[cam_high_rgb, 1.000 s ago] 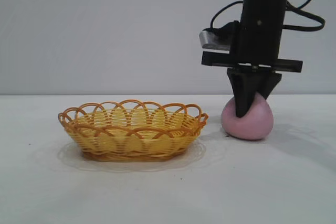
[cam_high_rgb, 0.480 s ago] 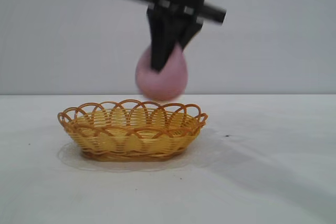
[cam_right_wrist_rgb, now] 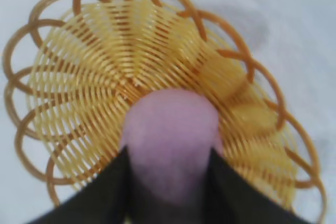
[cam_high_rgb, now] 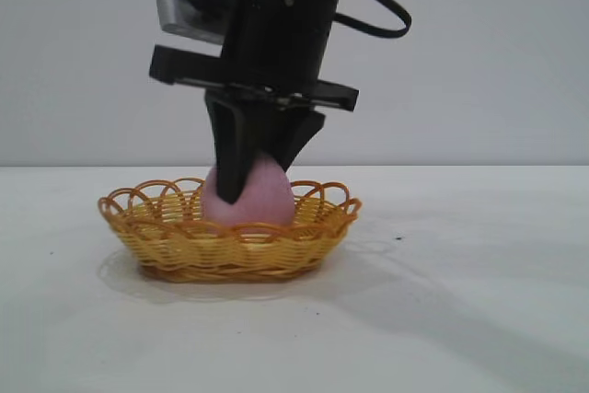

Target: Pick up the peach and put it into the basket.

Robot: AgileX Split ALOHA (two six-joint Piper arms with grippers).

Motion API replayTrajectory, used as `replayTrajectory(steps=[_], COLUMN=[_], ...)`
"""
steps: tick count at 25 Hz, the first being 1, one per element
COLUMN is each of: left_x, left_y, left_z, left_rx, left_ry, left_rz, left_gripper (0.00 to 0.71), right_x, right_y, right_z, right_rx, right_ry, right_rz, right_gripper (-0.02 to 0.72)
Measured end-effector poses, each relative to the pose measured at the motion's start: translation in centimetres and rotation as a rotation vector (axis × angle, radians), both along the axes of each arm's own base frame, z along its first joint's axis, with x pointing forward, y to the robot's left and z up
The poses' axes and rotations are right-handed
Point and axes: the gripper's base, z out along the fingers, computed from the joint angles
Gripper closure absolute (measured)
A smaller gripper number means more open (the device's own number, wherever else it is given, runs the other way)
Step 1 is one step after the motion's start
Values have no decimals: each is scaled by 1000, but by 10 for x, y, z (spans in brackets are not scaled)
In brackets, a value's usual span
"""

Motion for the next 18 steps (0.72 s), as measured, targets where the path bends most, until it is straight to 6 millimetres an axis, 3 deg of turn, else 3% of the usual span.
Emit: replayTrajectory(steps=[3, 6, 7, 11, 14, 18], left_x=[0, 0, 0, 0, 0, 0], left_y=[0, 0, 0, 0, 0, 0], left_z=[0, 0, 0, 0, 0, 0], left_rx=[0, 0, 0, 0, 0, 0], left_ry=[0, 0, 0, 0, 0, 0], left_rz=[0, 0, 0, 0, 0, 0], left_gripper=[352, 352, 352, 352, 352, 352], right_x=[-2, 1, 4, 21, 43, 60], right_y=[-9, -28, -36, -73, -118, -199], right_z=[38, 72, 81, 98, 85, 35], right_rx=[24, 50, 62, 37, -13, -72], right_ry=[-91, -173, -191, -240, -246, -148], right_rz=[-35, -105, -130, -226, -365, -630], right_gripper=[154, 164, 123, 139, 139, 139])
